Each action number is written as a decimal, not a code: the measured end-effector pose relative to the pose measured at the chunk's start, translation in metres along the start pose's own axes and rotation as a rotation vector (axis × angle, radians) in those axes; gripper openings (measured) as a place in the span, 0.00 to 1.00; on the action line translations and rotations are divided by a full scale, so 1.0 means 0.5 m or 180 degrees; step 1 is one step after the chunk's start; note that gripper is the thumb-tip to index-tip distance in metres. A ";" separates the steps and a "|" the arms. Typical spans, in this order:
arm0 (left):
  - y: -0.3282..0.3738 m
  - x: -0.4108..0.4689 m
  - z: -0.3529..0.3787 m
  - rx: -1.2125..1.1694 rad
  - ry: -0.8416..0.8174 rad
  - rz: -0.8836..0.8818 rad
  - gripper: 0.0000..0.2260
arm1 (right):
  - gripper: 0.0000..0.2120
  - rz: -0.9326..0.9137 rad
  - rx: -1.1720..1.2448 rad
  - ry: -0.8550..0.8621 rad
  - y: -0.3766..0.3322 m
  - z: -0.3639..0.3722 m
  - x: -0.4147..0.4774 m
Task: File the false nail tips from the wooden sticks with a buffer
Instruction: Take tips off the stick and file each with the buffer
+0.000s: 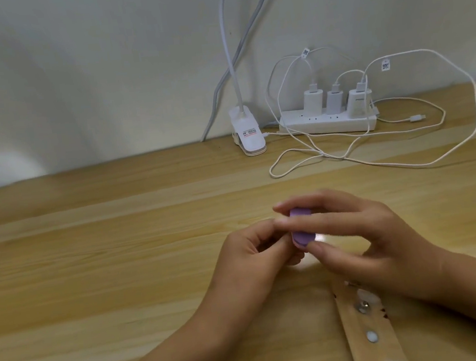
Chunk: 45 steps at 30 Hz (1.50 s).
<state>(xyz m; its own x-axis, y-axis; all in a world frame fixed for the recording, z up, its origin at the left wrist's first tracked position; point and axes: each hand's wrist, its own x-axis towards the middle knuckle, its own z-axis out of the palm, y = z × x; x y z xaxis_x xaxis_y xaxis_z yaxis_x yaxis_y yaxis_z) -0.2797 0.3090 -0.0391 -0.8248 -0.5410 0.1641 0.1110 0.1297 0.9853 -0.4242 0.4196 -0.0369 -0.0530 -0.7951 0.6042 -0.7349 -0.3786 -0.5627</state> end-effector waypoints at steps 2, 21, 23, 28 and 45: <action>0.004 -0.001 0.001 0.0044 -0.0023 0.0042 0.06 | 0.15 0.0305 0.0259 0.0133 0.004 -0.005 0.001; 0.006 -0.003 0.006 -0.0012 0.0091 -0.0169 0.08 | 0.13 0.0211 0.0096 0.0309 0.013 0.000 -0.005; 0.007 -0.005 0.006 0.0011 0.0072 -0.0168 0.09 | 0.12 0.0395 0.0260 0.0325 0.016 -0.003 -0.004; 0.011 -0.007 0.007 0.0076 0.0080 -0.0150 0.07 | 0.13 0.0261 0.0104 0.0282 0.015 -0.003 -0.003; 0.010 -0.003 0.011 -0.0018 0.0105 -0.0098 0.05 | 0.13 0.0495 0.0426 0.0298 0.012 -0.007 0.001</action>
<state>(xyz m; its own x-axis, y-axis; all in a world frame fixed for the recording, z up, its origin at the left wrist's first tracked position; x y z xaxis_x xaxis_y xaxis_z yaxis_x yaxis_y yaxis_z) -0.2809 0.3152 -0.0348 -0.8093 -0.5717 0.1352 0.0891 0.1080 0.9902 -0.4313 0.4186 -0.0380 -0.2258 -0.8038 0.5504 -0.6169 -0.3193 -0.7194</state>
